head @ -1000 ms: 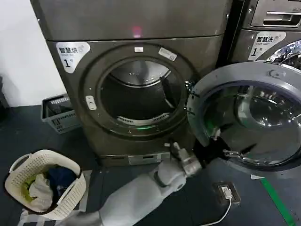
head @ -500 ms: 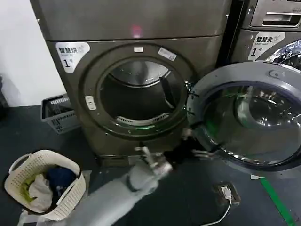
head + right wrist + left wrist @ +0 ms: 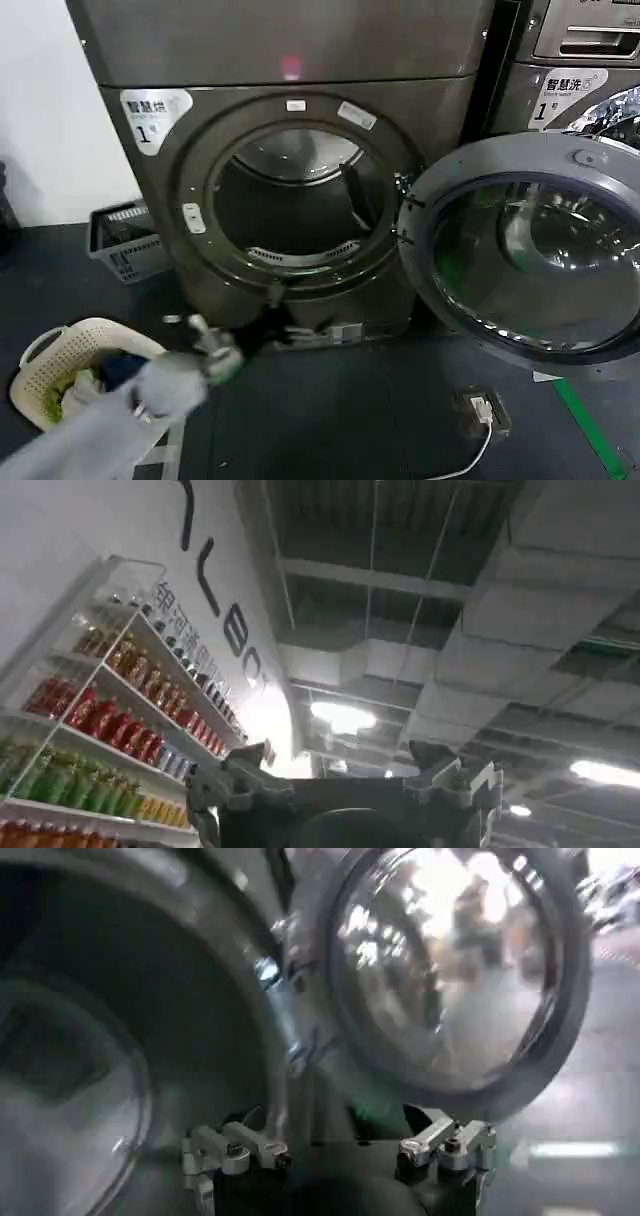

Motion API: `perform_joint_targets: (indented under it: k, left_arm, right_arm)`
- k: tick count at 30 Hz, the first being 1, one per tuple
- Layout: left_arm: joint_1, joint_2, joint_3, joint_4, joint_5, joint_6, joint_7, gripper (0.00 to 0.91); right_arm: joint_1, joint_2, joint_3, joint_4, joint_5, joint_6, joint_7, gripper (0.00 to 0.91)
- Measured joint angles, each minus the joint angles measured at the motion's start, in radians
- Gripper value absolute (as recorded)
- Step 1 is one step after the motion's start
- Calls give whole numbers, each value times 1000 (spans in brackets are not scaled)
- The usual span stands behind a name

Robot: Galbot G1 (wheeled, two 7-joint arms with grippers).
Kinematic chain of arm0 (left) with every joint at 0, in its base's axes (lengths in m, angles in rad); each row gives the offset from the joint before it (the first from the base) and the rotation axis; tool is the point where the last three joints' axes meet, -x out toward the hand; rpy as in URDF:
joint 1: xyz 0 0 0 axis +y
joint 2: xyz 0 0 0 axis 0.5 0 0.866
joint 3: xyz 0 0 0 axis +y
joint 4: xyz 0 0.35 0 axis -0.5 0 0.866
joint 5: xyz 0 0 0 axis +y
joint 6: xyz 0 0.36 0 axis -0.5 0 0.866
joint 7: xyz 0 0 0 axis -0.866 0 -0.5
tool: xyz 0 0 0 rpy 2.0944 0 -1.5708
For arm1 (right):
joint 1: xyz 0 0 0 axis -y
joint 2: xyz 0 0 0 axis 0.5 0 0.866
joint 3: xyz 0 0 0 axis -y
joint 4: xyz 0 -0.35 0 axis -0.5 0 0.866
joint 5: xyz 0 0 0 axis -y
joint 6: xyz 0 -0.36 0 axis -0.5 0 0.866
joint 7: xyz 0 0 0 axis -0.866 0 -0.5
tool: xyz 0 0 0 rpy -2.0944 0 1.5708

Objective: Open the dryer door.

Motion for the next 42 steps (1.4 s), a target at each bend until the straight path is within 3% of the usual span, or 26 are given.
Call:
perform_joint_targets:
  k: [11,22,30,42]
  left_arm:
    - [137,303,-152,2,-69,191,37,907]
    - [169,553,-239,37,-3,329,286,907]
    - [188,663,-288,95,65,324,402,907]
    - [186,695,-305,216,175,282,498,907]
  right_arm:
    - [7,-12,35,-46,-73,71,12,907]
    - [7,-49,58,-109,-128,133,-4,907]
    - [10,-55,54,-135,-137,149,-7,907]
    - [10,-46,45,-127,-148,150,-6,907]
